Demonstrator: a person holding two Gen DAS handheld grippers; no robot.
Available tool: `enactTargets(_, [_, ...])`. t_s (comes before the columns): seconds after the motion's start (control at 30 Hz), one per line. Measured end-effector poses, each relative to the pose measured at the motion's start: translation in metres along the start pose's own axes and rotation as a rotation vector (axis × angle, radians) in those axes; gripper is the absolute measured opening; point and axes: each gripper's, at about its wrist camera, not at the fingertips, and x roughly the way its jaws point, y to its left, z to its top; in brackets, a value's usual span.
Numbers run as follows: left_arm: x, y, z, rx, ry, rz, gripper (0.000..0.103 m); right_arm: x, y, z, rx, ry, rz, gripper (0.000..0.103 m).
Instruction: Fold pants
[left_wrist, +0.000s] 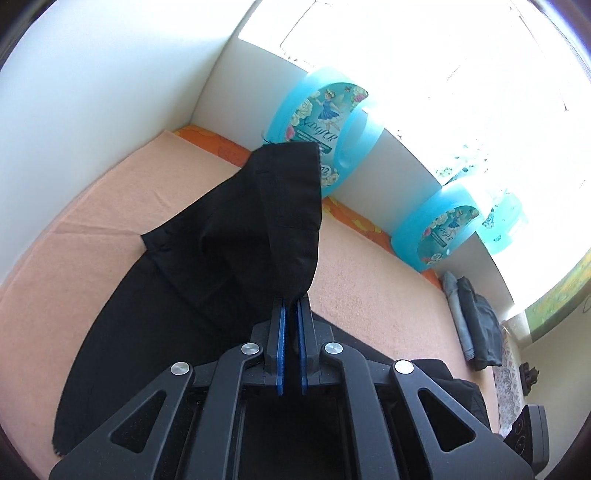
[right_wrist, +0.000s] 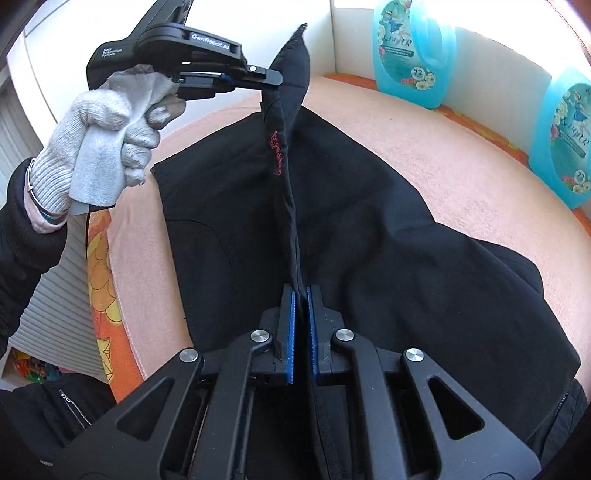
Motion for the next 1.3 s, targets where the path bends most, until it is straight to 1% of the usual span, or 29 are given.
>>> enactTargets(0.1, [-0.019, 0.018, -0.017, -0.011, -0.01, 0.012, 0.004, -0.003, 0.015, -0.003, -0.044, 0.002, -0.022, 0.005])
enactTargets(0.17, [-0.019, 0.029, -0.024, -0.029, -0.009, 0.013, 0.004, -0.002, 0.023, -0.002, -0.06, 0.008, -0.031, 0.005])
enactTargets(0.27, [-0.021, 0.049, -0.032, -0.097, -0.01, -0.016, 0.005, 0.0, 0.033, -0.005, -0.083, 0.017, -0.039, 0.005])
enactTargets(0.3, [-0.022, 0.054, -0.035, -0.108, -0.014, -0.024, 0.01, -0.001, 0.035, -0.011, -0.091, 0.024, -0.042, 0.005])
enactTargets(0.37, [-0.024, 0.059, -0.037, -0.114, -0.032, -0.001, 0.018, 0.001, 0.037, -0.015, -0.105, 0.042, -0.052, 0.005])
enactTargets(0.4, [-0.025, 0.062, -0.038, -0.127, -0.033, 0.003, 0.031, 0.002, 0.038, -0.017, -0.111, 0.048, -0.056, 0.005])
enactTargets(0.43, [-0.026, 0.065, -0.039, -0.151, -0.03, 0.0, 0.047, 0.003, 0.039, -0.019, -0.114, 0.051, -0.06, 0.005])
enactTargets(0.47, [-0.027, 0.068, -0.04, -0.171, -0.036, -0.008, 0.052, 0.002, 0.039, -0.02, -0.116, 0.054, -0.061, 0.005])
enactTargets(0.5, [-0.029, 0.07, -0.041, -0.177, -0.045, -0.005, 0.053, 0.001, 0.039, -0.023, -0.118, 0.055, -0.058, 0.005])
enactTargets(0.53, [-0.028, 0.072, -0.041, -0.177, -0.045, 0.016, 0.053, 0.0, 0.04, -0.024, -0.119, 0.054, -0.058, 0.005])
enactTargets(0.63, [-0.023, 0.08, -0.044, -0.198, -0.025, 0.046, 0.053, -0.004, 0.043, -0.031, -0.122, 0.056, -0.049, 0.004])
enactTargets(0.7, [-0.021, 0.08, -0.047, -0.173, -0.018, 0.072, 0.053, -0.014, 0.048, -0.039, -0.121, 0.031, -0.063, 0.004])
enactTargets(0.73, [-0.021, 0.077, -0.048, -0.156, -0.016, 0.076, 0.053, -0.022, 0.048, -0.044, -0.101, 0.014, -0.065, 0.004])
enactTargets(0.8, [-0.021, 0.074, -0.05, -0.151, -0.001, 0.059, 0.053, -0.038, 0.04, -0.055, -0.035, -0.019, -0.072, 0.005])
enactTargets(0.87, [-0.021, 0.071, -0.054, -0.154, 0.016, 0.058, 0.053, -0.058, 0.024, -0.069, 0.063, -0.064, -0.104, 0.014])
enactTargets(0.93, [-0.022, 0.071, -0.061, -0.17, 0.039, 0.038, 0.053, -0.08, 0.004, -0.085, 0.19, -0.121, -0.135, 0.042])
enactTargets(0.97, [-0.022, 0.07, -0.065, -0.181, 0.049, 0.029, 0.053, -0.091, -0.007, -0.094, 0.256, -0.151, -0.144, 0.047])
enactTargets(1.07, [-0.023, 0.068, -0.076, -0.195, 0.055, 0.005, 0.053, -0.121, -0.034, -0.126, 0.453, -0.218, -0.167, 0.048])
enactTargets(1.13, [-0.024, 0.066, -0.077, -0.197, 0.048, -0.001, 0.057, -0.137, -0.05, -0.145, 0.568, -0.255, -0.181, 0.049])
enactTargets(1.2, [-0.022, 0.066, -0.076, -0.209, 0.046, -0.006, 0.058, -0.148, -0.062, -0.162, 0.662, -0.273, -0.213, 0.049])
enactTargets(1.3, [-0.018, 0.063, -0.075, -0.207, 0.045, -0.003, 0.058, -0.158, -0.072, -0.182, 0.757, -0.294, -0.22, 0.049])
